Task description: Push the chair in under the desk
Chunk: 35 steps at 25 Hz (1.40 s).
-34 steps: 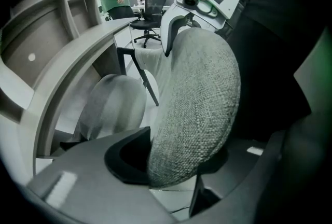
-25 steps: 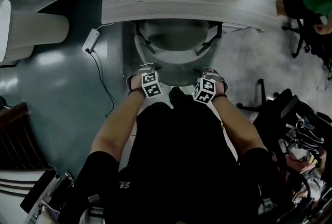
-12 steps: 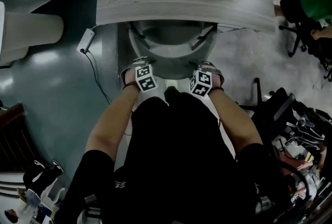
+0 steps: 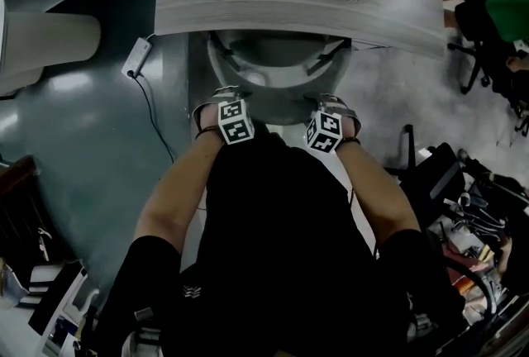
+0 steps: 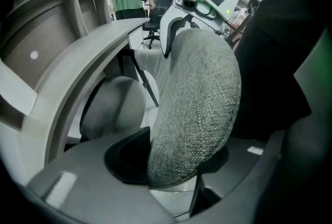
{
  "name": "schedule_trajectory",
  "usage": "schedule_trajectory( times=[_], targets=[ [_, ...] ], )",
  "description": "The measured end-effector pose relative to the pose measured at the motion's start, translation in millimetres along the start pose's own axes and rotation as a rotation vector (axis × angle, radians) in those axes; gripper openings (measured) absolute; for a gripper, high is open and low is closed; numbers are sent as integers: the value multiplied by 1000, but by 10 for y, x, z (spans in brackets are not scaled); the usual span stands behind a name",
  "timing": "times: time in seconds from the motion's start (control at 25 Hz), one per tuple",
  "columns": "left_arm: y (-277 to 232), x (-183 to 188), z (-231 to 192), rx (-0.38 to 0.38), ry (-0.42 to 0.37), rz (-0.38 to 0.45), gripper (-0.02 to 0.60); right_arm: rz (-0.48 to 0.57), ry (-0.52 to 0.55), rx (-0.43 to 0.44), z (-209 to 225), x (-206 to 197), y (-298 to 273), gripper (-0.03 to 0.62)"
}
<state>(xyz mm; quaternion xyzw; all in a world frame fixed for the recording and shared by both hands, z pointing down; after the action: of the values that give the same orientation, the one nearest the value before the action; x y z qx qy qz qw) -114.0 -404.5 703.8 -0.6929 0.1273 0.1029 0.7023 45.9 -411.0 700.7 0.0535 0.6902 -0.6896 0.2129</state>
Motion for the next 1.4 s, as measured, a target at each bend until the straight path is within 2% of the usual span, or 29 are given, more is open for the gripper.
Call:
schedule_trajectory(
  times=[0.36,0.56,0.72,0.88,1.0,1.2,1.28,1.32,1.4],
  targets=[
    [-35,13,2,-34,4,-2,222,-18,-14,19,16,-32,-18,212],
    [-35,14,-3,-10,8,-9,224,-5,-31,20,33,-29,6,224],
    [33,46,45,27,53,-25,224,7,-51,7,0,-66,172,224],
    [260,41,90,59,132,20,219,52,-103,-6,-54,-64,420,224],
    [468,54,110,99,166,55,217,88,-146,-9,-61,-48,617,224],
    [773,107,277,183,239,145,168,183,-169,-54,-74,68,964,222],
    [938,155,300,254,284,219,135,262,-204,-101,-13,158,1145,218],
    [1052,189,281,307,309,270,67,303,-213,-133,24,206,1242,212],
    [1312,269,209,421,345,369,25,374,-199,-211,81,291,1424,209]
  ],
)
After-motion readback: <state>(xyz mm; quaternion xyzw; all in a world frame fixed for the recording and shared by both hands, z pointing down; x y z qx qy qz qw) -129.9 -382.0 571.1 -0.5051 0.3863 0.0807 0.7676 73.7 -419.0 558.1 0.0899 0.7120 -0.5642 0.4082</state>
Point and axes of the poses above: the fingertips, and each gripper's own axes: y backward along the fingers, z to its right, x out of its top, the point moved 5 cm from there along y, backward along the fingers, and after that the axes turned 12 degrees about -y, right-handed, at the moved point
